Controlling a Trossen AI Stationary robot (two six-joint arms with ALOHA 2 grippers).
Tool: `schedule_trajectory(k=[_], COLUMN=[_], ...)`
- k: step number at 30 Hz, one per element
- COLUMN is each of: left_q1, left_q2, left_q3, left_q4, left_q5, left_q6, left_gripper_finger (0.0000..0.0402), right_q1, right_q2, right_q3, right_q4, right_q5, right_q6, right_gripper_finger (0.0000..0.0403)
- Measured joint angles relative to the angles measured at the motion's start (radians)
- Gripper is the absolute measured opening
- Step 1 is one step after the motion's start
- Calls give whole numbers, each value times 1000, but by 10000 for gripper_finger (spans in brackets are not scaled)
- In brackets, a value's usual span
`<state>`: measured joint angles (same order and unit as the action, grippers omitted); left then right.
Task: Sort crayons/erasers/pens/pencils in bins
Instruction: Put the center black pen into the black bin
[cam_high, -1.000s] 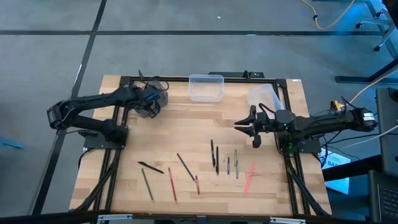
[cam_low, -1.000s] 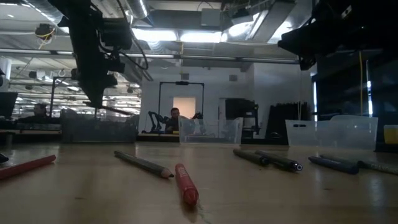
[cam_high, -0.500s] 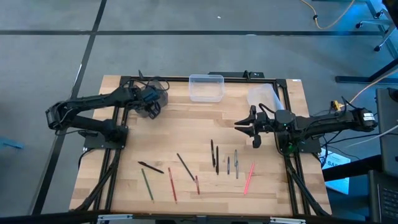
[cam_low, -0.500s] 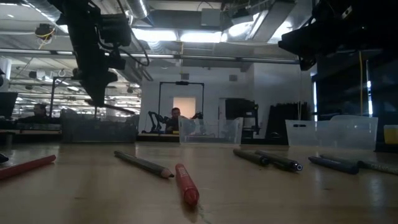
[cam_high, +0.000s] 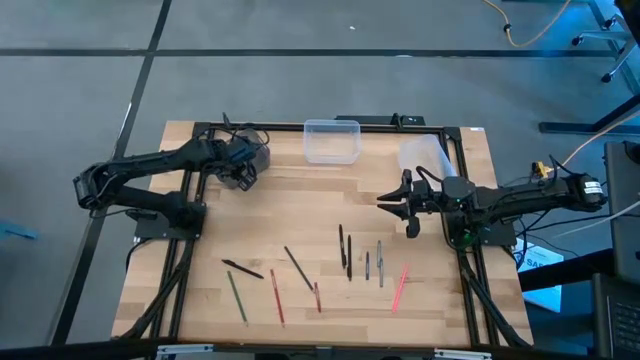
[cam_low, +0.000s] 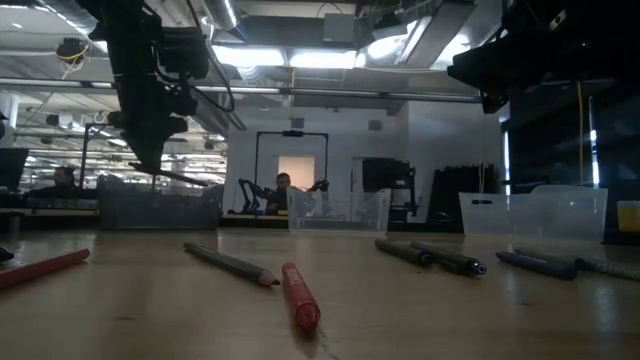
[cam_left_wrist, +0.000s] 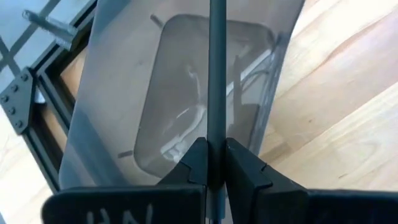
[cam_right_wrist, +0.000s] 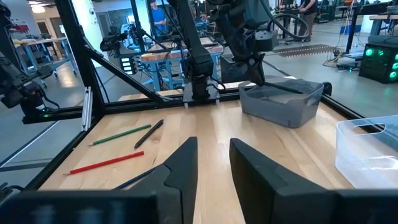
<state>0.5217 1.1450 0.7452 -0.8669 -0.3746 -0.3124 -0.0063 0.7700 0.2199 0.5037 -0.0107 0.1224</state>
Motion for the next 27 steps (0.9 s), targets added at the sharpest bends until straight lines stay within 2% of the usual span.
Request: schedule_trajectory(k=[7, 16, 27], left_q1=[29, 66, 82], left_q2=[0, 0, 0], left_q3=[0, 0, 0], left_q4=[-49, -73, -57], left_q5=[49, 46, 40], left_q6=[-19, -41, -51], left_gripper_finger=[19, 20, 58], right_q1=[0, 0, 0], right_q2=[0, 0, 0], right_q3=[0, 1, 1], right_q4=[0, -1, -1], right_q5=[0, 0, 0], right_q6=[0, 0, 0], right_gripper_finger=[97, 97, 97])
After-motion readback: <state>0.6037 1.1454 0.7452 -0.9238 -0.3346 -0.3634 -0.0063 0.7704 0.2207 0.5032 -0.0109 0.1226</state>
